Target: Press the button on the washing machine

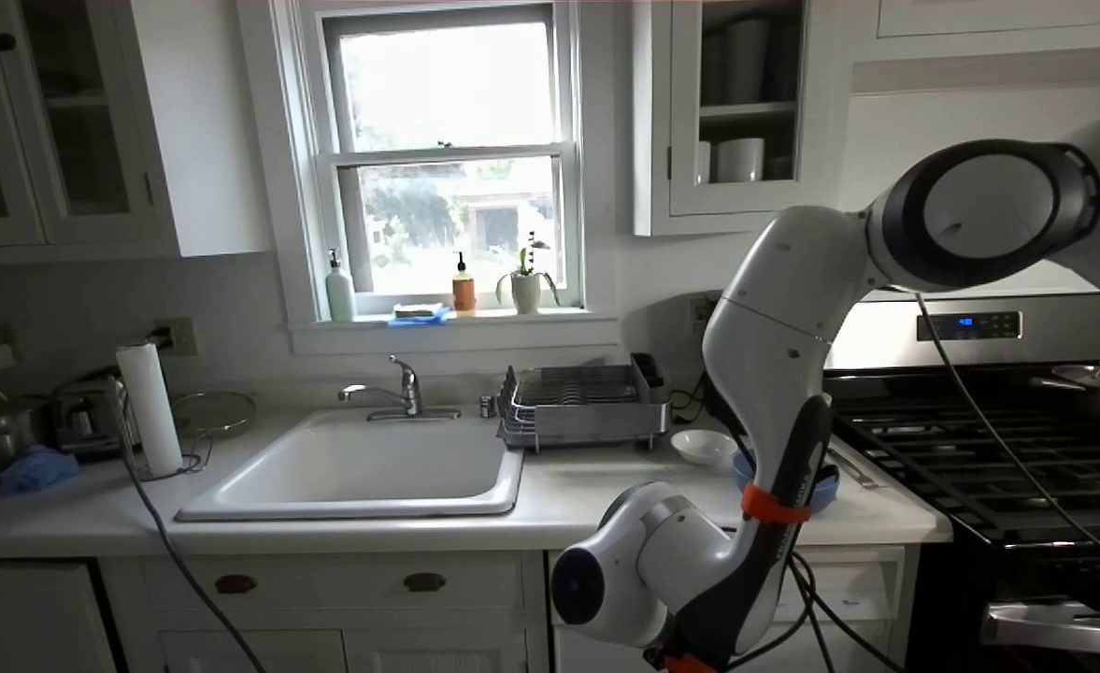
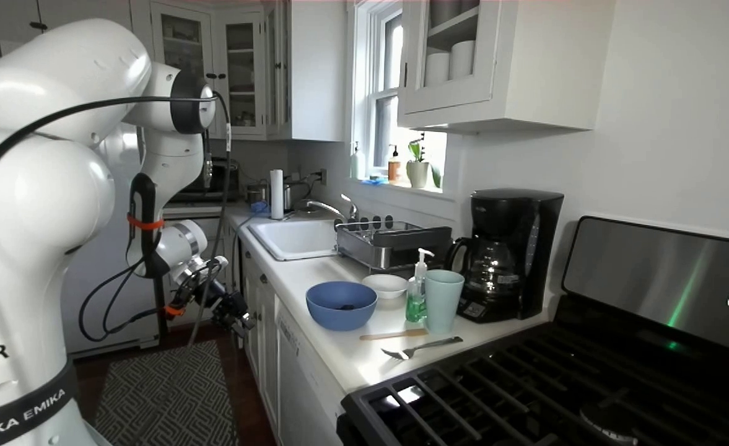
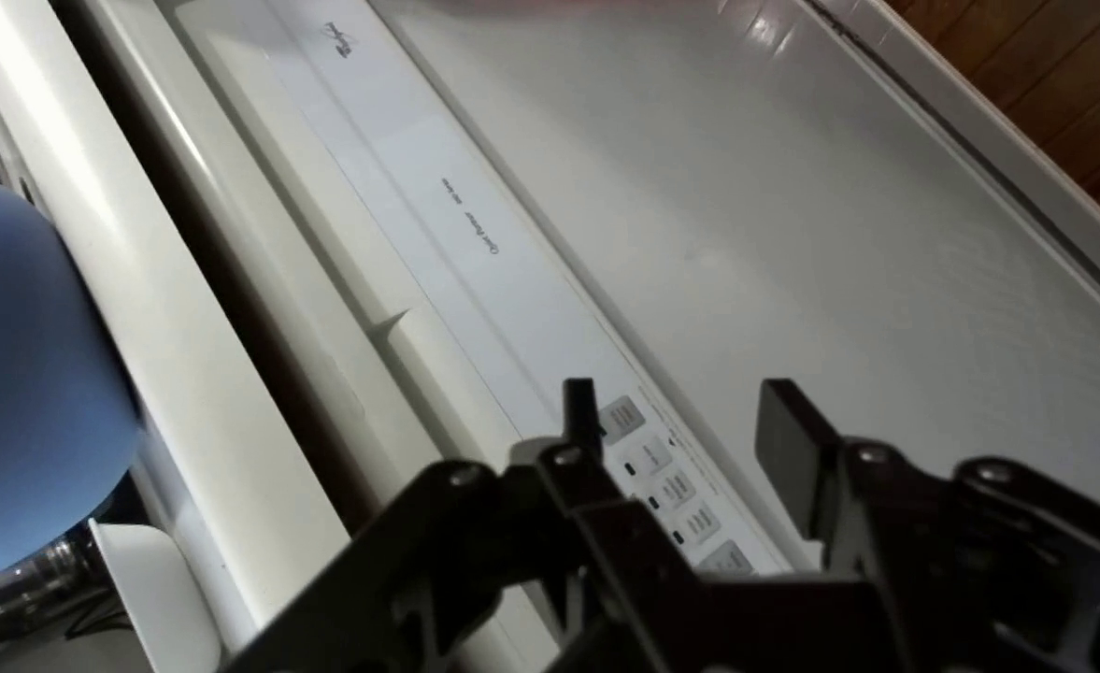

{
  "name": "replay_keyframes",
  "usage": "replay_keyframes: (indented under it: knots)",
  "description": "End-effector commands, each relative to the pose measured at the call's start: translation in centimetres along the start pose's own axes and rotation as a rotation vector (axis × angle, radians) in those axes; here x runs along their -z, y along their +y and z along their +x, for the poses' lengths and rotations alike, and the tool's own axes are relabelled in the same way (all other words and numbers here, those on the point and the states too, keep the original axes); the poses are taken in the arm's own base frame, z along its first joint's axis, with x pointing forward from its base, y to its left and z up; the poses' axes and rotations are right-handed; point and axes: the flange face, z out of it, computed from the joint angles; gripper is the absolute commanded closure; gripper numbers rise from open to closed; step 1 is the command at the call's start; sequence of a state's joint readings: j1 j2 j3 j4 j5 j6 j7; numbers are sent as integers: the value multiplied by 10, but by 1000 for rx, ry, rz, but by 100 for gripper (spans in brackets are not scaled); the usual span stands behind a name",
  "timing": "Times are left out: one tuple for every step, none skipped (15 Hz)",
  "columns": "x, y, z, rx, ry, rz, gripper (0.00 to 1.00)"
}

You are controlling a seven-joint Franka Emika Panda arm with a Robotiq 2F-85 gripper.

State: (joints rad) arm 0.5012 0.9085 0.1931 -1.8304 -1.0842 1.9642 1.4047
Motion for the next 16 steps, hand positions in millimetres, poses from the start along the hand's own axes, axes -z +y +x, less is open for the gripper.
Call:
replay_keyframes:
  knots:
    - [-12,-20,14,23,27,-43,82]
    - [-14,-24,16,24,27,-43,90]
    - [-16,-28,20,27,31,-45,97]
    - [-19,-32,22,35,36,-48,100]
    - [-21,-35,25,47,40,-52,100]
    - [-23,-38,29,49,49,-54,100]
    - [-26,-41,32,54,57,-56,100]
    - [-28,-43,36,59,65,-62,100]
    - [-32,-45,39,66,71,-69,100]
    - [-35,-47,42,72,77,-75,100]
    - [-39,-49,44,76,84,-83,100]
    - [-42,-51,47,79,88,-90,100]
    - [-47,-52,48,84,85,-98,100]
    - [-51,-54,50,89,80,-105,100]
    - [-56,-55,52,91,77,-112,100]
    - [-61,-56,54,92,75,-121,100]
